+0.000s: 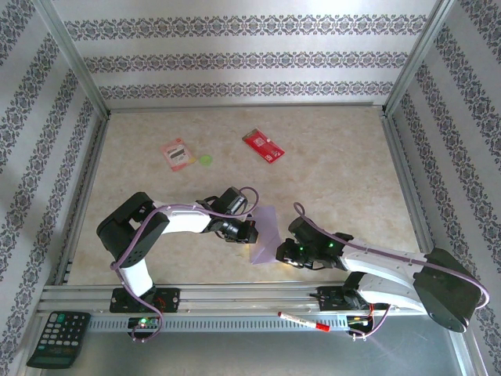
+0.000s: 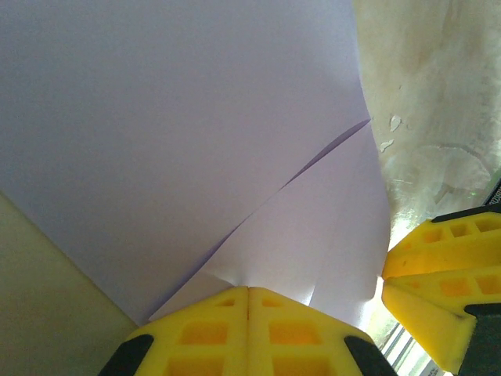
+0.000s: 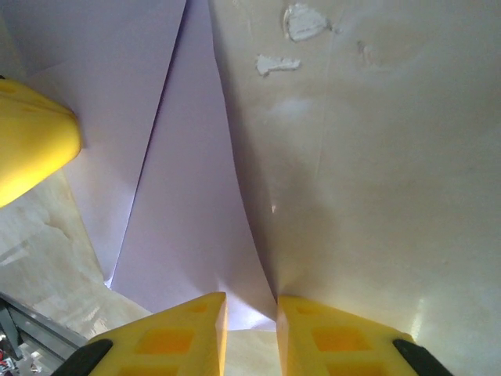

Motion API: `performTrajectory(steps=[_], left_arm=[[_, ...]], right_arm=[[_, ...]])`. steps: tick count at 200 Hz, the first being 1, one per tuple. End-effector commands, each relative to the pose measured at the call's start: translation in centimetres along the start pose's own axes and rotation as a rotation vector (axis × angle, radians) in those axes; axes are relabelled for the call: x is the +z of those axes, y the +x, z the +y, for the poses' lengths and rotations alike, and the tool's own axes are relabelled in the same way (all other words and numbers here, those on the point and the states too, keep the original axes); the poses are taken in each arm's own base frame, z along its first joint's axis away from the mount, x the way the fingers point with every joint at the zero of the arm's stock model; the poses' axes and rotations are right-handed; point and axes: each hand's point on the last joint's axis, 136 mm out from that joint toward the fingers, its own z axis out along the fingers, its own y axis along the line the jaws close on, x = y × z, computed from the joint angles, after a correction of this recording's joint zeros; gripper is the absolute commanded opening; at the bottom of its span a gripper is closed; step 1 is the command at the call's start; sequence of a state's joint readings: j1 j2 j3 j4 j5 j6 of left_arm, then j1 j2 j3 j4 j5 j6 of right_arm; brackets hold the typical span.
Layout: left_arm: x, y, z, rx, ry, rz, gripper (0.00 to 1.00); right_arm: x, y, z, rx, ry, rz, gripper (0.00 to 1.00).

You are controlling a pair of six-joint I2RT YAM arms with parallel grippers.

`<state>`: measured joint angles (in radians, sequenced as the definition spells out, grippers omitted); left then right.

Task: Fold a paper plane with a square sheet of paper (pick it up from the middle)

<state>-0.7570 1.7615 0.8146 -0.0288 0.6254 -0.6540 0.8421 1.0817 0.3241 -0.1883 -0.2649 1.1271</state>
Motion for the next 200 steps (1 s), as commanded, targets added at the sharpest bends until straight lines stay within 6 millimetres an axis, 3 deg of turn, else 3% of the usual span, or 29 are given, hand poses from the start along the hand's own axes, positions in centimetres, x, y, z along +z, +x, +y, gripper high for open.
performTrajectory(steps=[1,88,105,120,123,155,200], left_arm=[[0.3,1.7,2.5,-0.026,-0.069,0.045,0.0],[0.3,1.6,2.4,-0.029,-0.068,0.05,0.0],[0.3,1.5,2.4,-0.029,-0.067,0.05,0.0],[0.3,1.5,2.3,-0.029,-0.067,0.05,0.0],[0.3,1.5,2.3,-0.028,-0.067,0.051,0.0],[0.4,1.6,2.5,-0.029,-0.069,0.052,0.0],[0.5,1.6,2.5,-0.031,-0.068,0.055,0.0]], right_arm=[[-0.1,-1.1,3.1,-0.052,-0.141,-0.043,0.22],[-0.4,-1.7,2.8,-0.053,-0.151,-0.062,0.25],[-0.8,-1.7,2.0,-0.072,-0.087,-0.065,0.26],[-0.9,-1.1,0.1,-0.082,0.0,-0.045,0.28],[-1.3,-1.4,0.9,-0.09,-0.011,-0.056,0.28],[-1.0,-0.9,0.3,-0.087,0.009,-0.042,0.3],[-0.2,-1.0,1.6,-0.095,-0.032,-0.03,0.29]])
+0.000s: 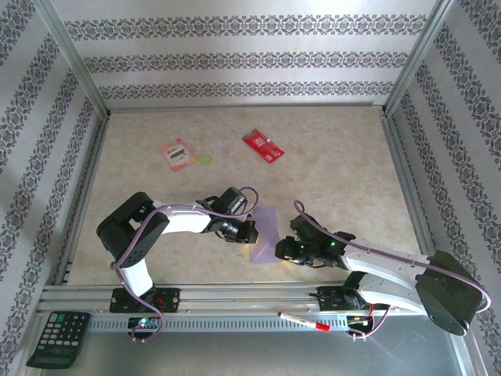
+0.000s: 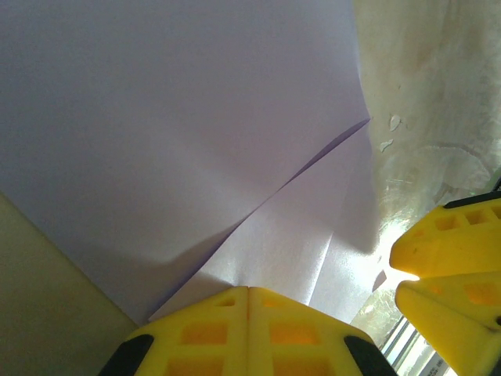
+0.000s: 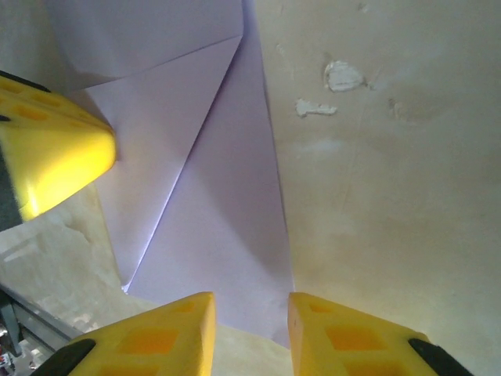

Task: Fold a paper plane with a square sheet of paper (pick it up from the middle)

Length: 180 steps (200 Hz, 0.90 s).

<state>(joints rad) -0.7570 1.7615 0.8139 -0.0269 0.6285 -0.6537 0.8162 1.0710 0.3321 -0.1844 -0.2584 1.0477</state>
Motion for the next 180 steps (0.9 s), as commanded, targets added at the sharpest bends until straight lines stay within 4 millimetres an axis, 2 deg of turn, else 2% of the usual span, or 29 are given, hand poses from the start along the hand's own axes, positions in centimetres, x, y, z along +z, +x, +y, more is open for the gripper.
performTrajectory(steps=[1,44,88,90,93,180], left_arm=[[0.5,1.6,2.6,-0.032,-0.07,0.054,0.0],[0.5,1.7,2.7,-0.034,-0.069,0.055,0.0],[0.6,1.8,2.7,-0.037,-0.071,0.058,0.0],[0.6,1.8,2.7,-0.036,-0.07,0.059,0.0],[0.5,1.8,2.6,-0.034,-0.068,0.058,0.0],[0.6,1.9,2.8,-0.036,-0.071,0.062,0.0]], right_arm=[[0.2,-0.2,1.2,-0.032,-0.019,0.002,0.29],[0.8,0.1,1.9,-0.035,-0.051,0.017,0.28],[0.4,-0.4,3.7,-0.053,-0.128,-0.003,0.27],[0.6,0.0,2.9,-0.048,-0.112,0.006,0.27],[0.7,0.1,2.6,-0.046,-0.109,0.007,0.27],[1.0,-0.2,2.9,-0.053,-0.121,0.0,0.27]])
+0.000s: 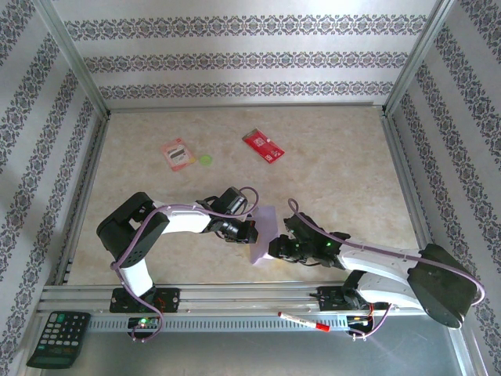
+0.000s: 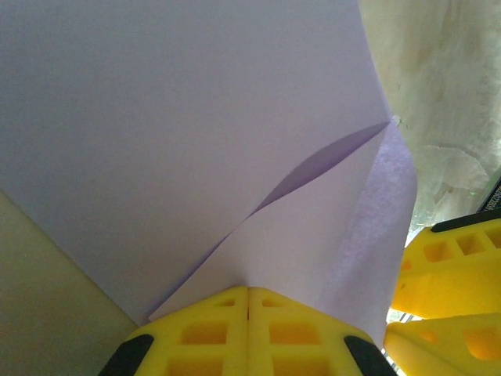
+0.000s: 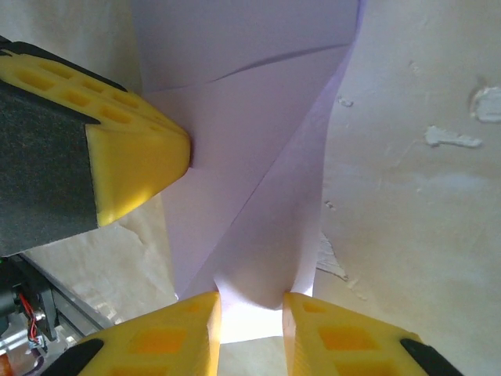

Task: Fold a paper plane with a square sheet of paper (pick it up from the middle)

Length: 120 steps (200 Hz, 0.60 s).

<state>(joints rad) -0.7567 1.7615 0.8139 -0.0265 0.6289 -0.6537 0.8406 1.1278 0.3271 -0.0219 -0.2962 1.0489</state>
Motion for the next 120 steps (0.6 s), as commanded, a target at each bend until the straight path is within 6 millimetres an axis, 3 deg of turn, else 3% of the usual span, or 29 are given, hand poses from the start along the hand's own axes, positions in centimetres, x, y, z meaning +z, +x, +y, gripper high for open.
performTrajectory(steps=[1,120], left_arm=[[0.6,1.9,2.8,-0.036,-0.072,0.063,0.0],[0.6,2.0,2.7,-0.039,-0.066,0.067,0.0]], right_arm=[[0.2,0.1,0.3,-0.007,-0.016,0.0,0.27],[-0.4,-2.1,1.3,0.015,-0.079,-0.056,0.44]])
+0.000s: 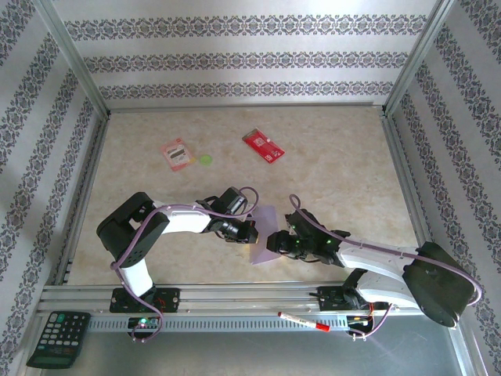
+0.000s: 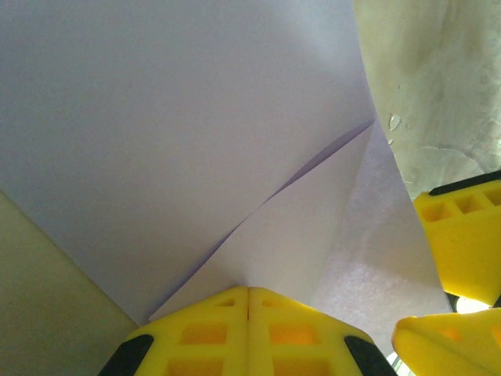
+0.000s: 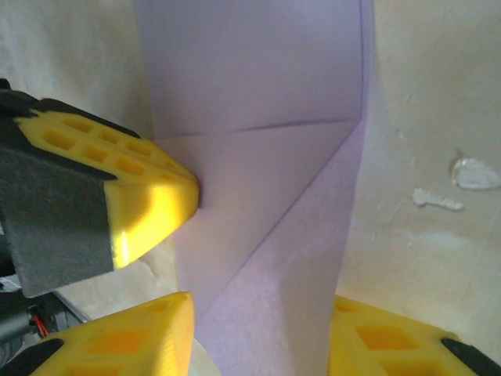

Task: Fold a paper plane with a square sheet of paper (pick it up from the middle)

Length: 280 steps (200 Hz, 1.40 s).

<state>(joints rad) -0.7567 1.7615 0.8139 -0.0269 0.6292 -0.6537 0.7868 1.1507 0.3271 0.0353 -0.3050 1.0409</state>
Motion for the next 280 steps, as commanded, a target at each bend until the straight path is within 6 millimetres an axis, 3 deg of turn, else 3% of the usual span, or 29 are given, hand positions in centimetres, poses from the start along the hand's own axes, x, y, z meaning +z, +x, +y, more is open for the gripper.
performTrajectory(steps=[1,64,92,170,184,232,244,248,257,280], left_arm=[[0.6,2.0,2.7,-0.039,-0.066,0.066,0.0],[0.7,2.0,2.8,-0.042,-0.068,0.069,0.0],[0.7,2.0,2.8,-0.041,-0.068,0.07,0.0],[0.5,1.8,2.4,-0.045,-0.057,0.056,0.0],[0.3,1.5,1.9,-0.042,-0.043,0.045,0.0],[-2.1,-0.8,-2.4,-0.009,0.059,-0.037,0.27],[-3.5,-1.7,-3.8,0.012,0.079,-0.08,0.35],[-4.0,-1.9,-4.2,0.02,0.082,-0.096,0.38],[-5.5,-2.6,-5.0,0.038,0.081,-0.138,0.46],[-9.7,-4.1,-5.4,0.051,0.05,-0.252,0.63]], right_arm=[[-0.3,-0.4,1.1,-0.006,-0.053,-0.011,0.44],[-0.8,0.7,0.1,0.072,-0.07,-0.079,0.38],[-1.1,0.9,-0.3,0.092,-0.062,-0.129,0.31],[-1.4,0.7,-1.5,0.096,-0.014,-0.193,0.0],[-1.5,0.6,-1.5,0.08,0.0,-0.2,0.0],[-2.6,0.3,-0.4,-0.033,0.061,-0.158,0.0],[-3.3,0.0,-0.7,-0.067,0.091,-0.139,0.0],[-3.9,-0.5,0.4,-0.085,0.078,-0.144,0.0],[-4.8,-1.0,0.6,-0.12,0.096,-0.141,0.0],[-7.9,-2.7,1.5,-0.251,0.169,-0.137,0.0]])
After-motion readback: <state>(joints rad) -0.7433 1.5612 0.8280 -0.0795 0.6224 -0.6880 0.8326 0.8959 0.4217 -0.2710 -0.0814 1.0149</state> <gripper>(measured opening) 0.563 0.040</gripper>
